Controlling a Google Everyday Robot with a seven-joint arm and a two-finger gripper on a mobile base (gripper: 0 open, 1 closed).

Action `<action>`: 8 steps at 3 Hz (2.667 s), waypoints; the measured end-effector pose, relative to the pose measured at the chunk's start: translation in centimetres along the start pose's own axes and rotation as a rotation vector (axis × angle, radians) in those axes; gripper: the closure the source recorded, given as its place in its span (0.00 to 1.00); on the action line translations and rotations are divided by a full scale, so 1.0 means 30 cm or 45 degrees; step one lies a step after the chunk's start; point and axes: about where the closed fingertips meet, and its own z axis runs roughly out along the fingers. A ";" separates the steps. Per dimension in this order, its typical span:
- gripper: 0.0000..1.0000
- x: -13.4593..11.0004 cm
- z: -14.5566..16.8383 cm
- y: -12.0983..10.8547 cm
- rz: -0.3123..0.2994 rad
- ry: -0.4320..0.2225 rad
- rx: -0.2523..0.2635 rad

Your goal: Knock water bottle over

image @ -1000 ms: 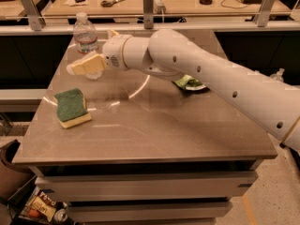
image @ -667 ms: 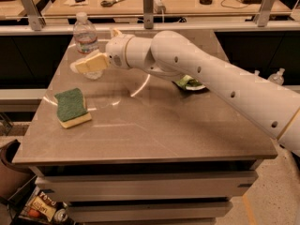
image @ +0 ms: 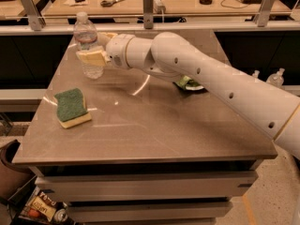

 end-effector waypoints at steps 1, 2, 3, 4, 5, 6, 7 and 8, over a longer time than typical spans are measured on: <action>0.64 -0.002 0.005 0.006 0.000 -0.001 -0.004; 0.87 -0.003 0.010 0.012 -0.001 -0.002 -0.009; 1.00 -0.005 0.015 0.018 -0.001 -0.002 -0.013; 1.00 -0.014 0.019 0.019 -0.014 0.028 -0.022; 1.00 -0.052 0.016 0.042 -0.067 0.132 -0.041; 1.00 -0.079 -0.026 0.007 -0.113 0.279 -0.011; 1.00 -0.136 -0.048 0.025 -0.200 0.471 -0.018; 1.00 -0.150 -0.085 -0.024 -0.248 0.686 0.015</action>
Offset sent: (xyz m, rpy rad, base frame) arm -0.0007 0.0018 0.0001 0.0002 0.0000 0.0029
